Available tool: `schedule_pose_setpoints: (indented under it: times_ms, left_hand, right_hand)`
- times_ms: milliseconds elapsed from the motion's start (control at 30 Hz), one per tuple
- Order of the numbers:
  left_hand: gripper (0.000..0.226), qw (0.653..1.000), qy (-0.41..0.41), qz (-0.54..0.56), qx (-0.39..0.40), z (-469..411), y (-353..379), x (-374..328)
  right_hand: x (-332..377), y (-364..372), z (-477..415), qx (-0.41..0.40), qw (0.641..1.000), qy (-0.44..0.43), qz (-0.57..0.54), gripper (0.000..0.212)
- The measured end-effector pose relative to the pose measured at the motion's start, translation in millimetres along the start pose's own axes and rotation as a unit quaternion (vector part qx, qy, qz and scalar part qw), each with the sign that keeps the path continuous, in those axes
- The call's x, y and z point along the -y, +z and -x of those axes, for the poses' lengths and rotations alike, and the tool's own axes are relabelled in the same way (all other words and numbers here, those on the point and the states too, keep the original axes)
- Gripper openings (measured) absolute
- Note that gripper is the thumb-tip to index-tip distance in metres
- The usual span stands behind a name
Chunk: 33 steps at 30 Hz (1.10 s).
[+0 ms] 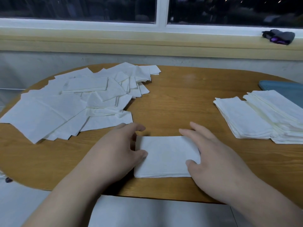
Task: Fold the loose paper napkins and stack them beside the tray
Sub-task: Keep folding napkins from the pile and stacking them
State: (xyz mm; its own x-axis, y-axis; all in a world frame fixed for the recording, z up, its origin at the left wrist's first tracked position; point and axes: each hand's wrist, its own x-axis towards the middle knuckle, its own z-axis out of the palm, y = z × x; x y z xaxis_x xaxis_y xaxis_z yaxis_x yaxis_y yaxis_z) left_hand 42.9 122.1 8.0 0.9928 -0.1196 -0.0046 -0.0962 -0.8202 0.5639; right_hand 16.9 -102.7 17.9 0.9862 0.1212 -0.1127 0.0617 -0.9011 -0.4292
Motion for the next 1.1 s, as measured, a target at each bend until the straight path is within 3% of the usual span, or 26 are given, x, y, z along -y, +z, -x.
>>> schedule_pose_setpoints:
  times_ms: [300, 567, 833, 1100]
  left_hand:
    - [0.044, 0.999, -0.002, 0.018, -0.028, -7.6, -7.3, 8.9]
    - [0.036, 0.996, -0.039, 0.054, -0.058, -18.0, -19.0, 21.8]
    - [0.037, 0.991, -0.096, 0.044, -0.077, -27.9, -35.4, 46.6]
    - [0.038, 0.981, -0.136, 0.069, -0.120, -35.0, -52.5, 76.5]
  right_hand:
    - [-8.2, -4.1, -9.9, -0.054, 0.998, -0.018, -0.008, 0.044]
    - [22.0, -5.6, -52.9, -0.053, 0.996, -0.071, -0.012, 0.036]
    - [93.5, 6.1, -124.0, -0.008, 0.985, -0.167, 0.044, 0.032]
    - [152.5, 25.0, -193.9, -0.015, 0.978, -0.189, 0.089, 0.040]
